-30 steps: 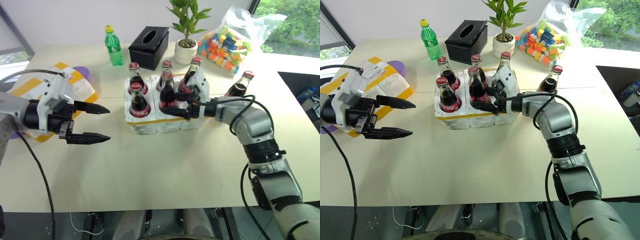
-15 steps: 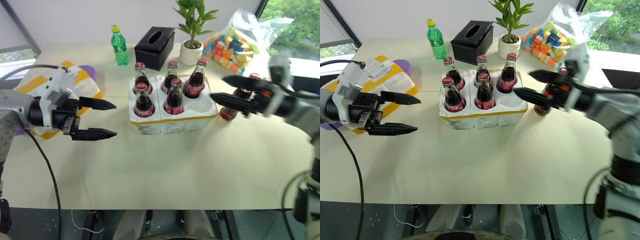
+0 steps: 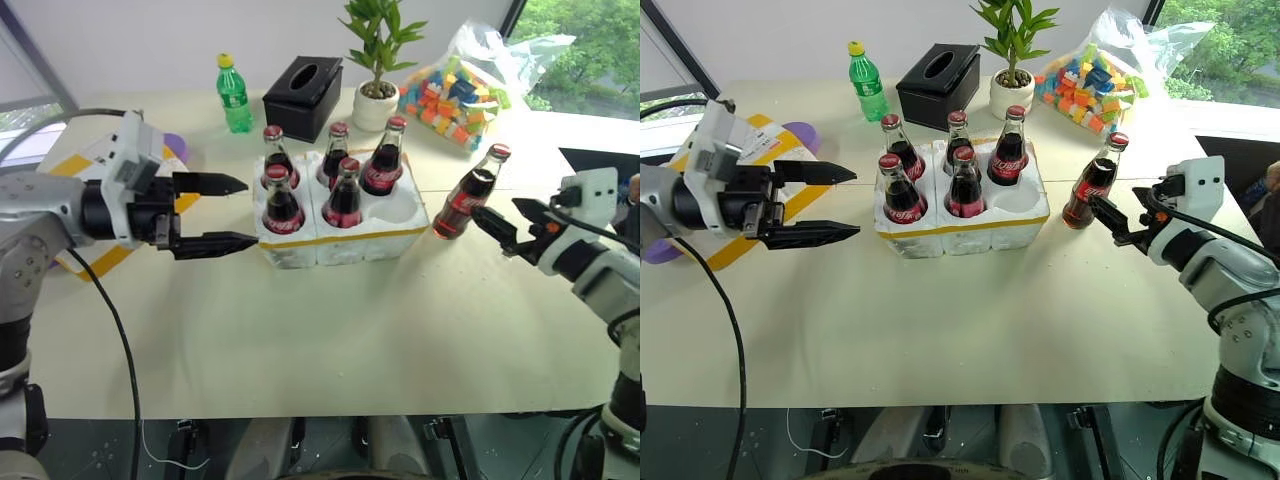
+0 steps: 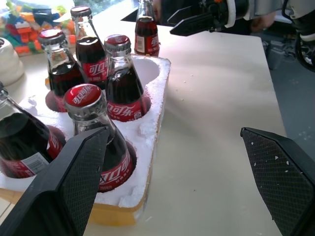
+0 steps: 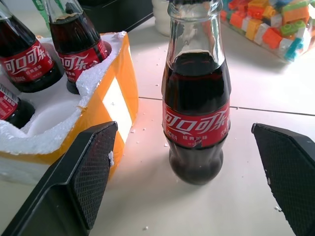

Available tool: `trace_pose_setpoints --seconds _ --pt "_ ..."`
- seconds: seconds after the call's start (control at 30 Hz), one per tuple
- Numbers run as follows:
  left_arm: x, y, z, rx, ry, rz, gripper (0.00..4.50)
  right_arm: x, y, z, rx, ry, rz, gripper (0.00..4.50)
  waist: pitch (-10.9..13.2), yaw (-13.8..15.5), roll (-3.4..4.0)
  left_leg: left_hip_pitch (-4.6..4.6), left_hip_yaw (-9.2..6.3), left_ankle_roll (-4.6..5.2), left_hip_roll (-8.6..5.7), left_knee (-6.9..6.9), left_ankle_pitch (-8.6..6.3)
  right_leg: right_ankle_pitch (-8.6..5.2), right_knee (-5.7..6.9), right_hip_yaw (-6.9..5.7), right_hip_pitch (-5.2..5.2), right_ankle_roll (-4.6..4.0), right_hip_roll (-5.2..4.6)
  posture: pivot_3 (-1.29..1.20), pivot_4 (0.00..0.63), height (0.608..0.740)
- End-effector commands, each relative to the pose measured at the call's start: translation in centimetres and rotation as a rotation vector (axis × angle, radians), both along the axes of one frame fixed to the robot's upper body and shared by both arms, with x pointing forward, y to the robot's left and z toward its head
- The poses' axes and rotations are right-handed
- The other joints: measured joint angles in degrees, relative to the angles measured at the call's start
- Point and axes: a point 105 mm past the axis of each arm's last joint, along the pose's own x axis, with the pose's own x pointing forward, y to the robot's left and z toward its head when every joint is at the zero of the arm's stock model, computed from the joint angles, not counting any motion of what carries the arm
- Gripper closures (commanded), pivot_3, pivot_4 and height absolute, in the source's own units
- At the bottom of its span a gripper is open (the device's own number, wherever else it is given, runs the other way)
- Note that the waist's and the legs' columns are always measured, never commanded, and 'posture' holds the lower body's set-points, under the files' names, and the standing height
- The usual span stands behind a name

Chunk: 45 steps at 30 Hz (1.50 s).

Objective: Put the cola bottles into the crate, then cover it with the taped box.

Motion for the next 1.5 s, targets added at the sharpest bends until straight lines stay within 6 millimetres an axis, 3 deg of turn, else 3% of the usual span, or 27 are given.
trace_pose_setpoints --seconds 0.03,0.57,0.67,0.73,0.9,1.03,1.17,1.3,1.5 --pt "-0.6 -0.1 1.3 -0.006 -0.053 -0.008 0.00 0.8 0.0 0.8 -0.003 -0.054 -0.013 0.02 0.0 0.0 0.00 0.00 0.00 0.00 0.00 0.00 0.00 0.00 0.00 0.00 0.00 0.00 0.00 0.00 0.150 0.732" --pt "-0.9 0.2 1.3 0.004 -0.064 0.001 0.00 6.3 0.9 -2.1 0.059 -0.026 0.002 0.02 0.0 -0.3 0.00 0.01 0.00 -0.03 0.00 -0.01 0.02 0.00 0.01 -0.03 0.00 0.00 0.03 0.00 0.150 0.732" --pt "-0.9 0.2 1.2 0.005 -0.063 0.002 0.00 6.5 1.1 -1.7 0.065 -0.057 0.025 0.84 0.0 -0.2 0.00 0.01 0.00 -0.04 0.00 -0.01 0.03 0.00 0.02 -0.05 -0.01 0.00 0.04 0.00 0.150 0.732" --pt "-0.9 0.3 1.2 0.005 -0.063 0.003 0.00 6.2 1.5 -1.1 0.057 -0.083 0.053 1.66 0.0 -0.3 0.00 0.01 0.00 -0.05 0.00 -0.02 0.03 0.00 0.02 -0.05 -0.01 0.00 0.04 0.00 0.150 0.732" --pt "-0.8 0.4 1.0 0.005 -0.058 0.008 0.00 5.4 1.5 1.7 0.061 -0.183 0.070 1.65 0.0 -0.8 0.08 0.01 0.00 -0.06 0.00 -0.09 0.04 0.00 0.03 -0.05 -0.06 0.00 0.04 0.00 0.150 0.732" --pt "-0.9 0.5 0.8 0.001 -0.056 0.010 0.00 4.0 3.5 7.0 0.139 -0.345 0.186 1.65 0.1 -1.2 0.12 -0.02 0.00 -0.06 -0.01 -0.12 0.04 0.00 0.03 -0.05 -0.11 0.00 0.03 0.00 0.150 0.732" --pt "-0.9 0.5 0.7 0.000 -0.056 0.011 0.00 2.9 6.0 9.4 0.215 -0.388 0.324 1.65 0.1 -1.6 0.12 0.00 0.01 -0.12 0.00 -0.29 0.08 0.00 0.04 -0.01 -0.19 -0.01 0.04 0.00 0.150 0.732" --pt "-0.8 0.4 0.7 -0.003 -0.058 0.013 0.00 2.2 8.8 9.6 0.210 -0.373 0.441 1.65 0.1 -1.3 0.10 0.06 -0.02 -0.15 0.02 -0.49 0.10 -0.02 0.01 -0.01 -0.19 -0.04 0.04 0.00 0.150 0.732" --pt "-0.7 0.4 0.7 -0.004 -0.064 0.019 0.00 2.5 11.3 6.8 0.140 -0.263 0.513 1.65 0.1 -1.2 0.10 0.05 -0.01 -0.14 -0.03 -0.43 0.10 -0.02 0.00 -0.01 -0.16 -0.04 0.00 0.00 0.150 0.732"
